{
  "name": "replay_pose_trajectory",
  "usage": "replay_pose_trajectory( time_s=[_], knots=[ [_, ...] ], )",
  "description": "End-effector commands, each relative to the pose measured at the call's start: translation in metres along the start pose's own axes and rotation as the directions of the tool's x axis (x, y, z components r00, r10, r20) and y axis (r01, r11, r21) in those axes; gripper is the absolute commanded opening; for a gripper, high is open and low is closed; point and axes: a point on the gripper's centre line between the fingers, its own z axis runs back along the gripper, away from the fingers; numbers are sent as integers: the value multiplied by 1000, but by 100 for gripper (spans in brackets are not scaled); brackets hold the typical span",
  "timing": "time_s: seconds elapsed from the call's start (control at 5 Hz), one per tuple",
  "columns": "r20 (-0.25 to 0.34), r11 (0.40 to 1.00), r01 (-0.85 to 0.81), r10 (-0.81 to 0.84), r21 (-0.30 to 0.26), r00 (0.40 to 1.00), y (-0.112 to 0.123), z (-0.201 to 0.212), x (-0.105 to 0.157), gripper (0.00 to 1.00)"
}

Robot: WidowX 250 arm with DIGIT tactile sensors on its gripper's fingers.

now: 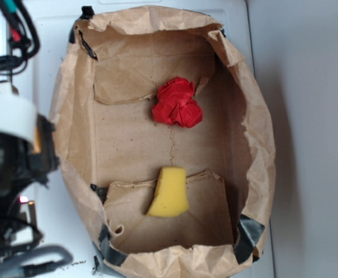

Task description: Grab the green sponge.

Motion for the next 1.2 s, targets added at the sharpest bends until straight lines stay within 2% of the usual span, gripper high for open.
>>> replay_pose_trajectory(
  time_s=[0.0,0.2,1.0],
  knots=[
    [43,996,-88,87,21,995,15,8,12,100],
    [30,998,-64,63,26,998,11,13,-29,100],
    [30,998,-64,63,26,998,11,13,-29,100]
  ],
)
